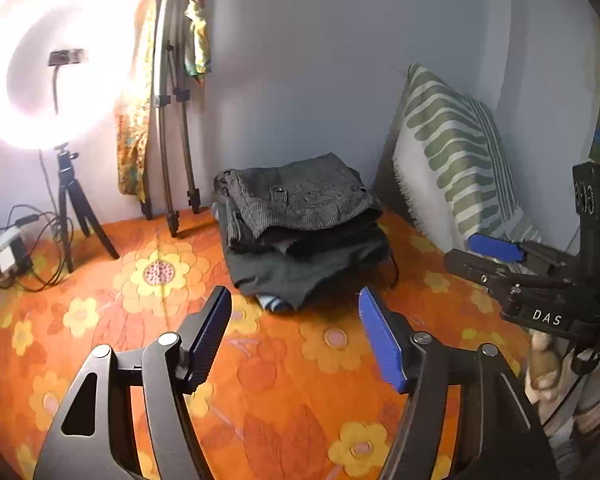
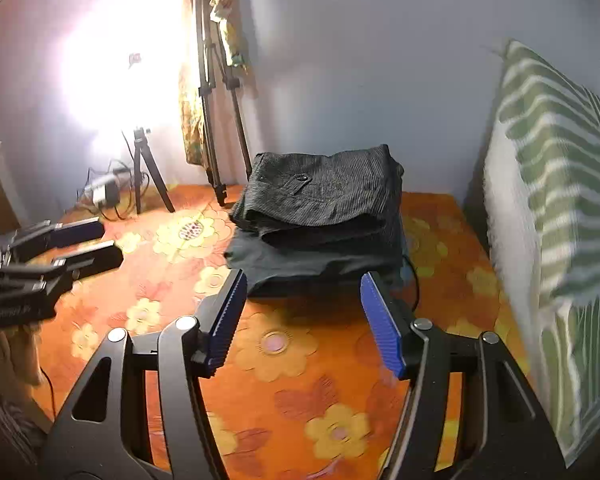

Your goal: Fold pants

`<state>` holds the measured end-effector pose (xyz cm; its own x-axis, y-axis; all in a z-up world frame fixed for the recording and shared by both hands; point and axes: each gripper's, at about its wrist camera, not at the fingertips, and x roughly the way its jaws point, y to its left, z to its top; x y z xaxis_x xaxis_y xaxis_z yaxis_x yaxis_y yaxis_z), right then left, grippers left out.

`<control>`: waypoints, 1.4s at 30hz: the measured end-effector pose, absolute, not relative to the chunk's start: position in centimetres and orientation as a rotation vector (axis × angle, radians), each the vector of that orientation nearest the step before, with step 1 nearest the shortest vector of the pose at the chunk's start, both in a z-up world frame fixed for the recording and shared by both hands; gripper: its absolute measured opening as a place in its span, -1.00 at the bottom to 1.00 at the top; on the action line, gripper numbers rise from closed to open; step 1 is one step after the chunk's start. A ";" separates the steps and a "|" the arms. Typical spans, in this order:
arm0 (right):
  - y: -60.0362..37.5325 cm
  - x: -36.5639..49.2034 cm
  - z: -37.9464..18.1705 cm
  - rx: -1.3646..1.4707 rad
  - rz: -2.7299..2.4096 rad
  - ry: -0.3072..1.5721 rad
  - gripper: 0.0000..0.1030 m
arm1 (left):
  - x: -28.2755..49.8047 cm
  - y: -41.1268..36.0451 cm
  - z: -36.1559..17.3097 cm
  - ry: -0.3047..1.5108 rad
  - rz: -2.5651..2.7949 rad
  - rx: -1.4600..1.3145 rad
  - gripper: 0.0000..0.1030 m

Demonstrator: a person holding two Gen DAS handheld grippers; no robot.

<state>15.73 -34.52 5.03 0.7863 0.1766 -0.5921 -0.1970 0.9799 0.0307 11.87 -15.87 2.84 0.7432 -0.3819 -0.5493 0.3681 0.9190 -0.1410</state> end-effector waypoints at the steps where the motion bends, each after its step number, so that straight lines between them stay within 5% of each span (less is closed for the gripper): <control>1: -34.2 15.0 5.0 -0.013 0.199 0.632 0.36 | 11.2 -15.6 2.9 0.605 -0.414 -0.026 0.34; 6: -32.6 11.8 4.8 -0.008 0.142 0.632 0.58 | 8.3 -14.0 2.9 0.586 -0.415 -0.042 0.54; 14: -30.2 7.6 4.9 -0.047 0.078 0.570 0.97 | 5.9 -12.1 1.9 0.602 -0.405 -0.076 0.57; 42: -25.3 8.9 0.6 -0.073 0.099 0.572 1.00 | 6.2 -10.3 -3.0 0.733 -0.305 -0.070 0.59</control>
<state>8.93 -25.33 0.63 0.8360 0.0736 -0.5437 -0.1140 0.9926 -0.0409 6.17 -10.31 -3.00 0.7015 -0.2976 -0.6476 0.2491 0.9537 -0.1684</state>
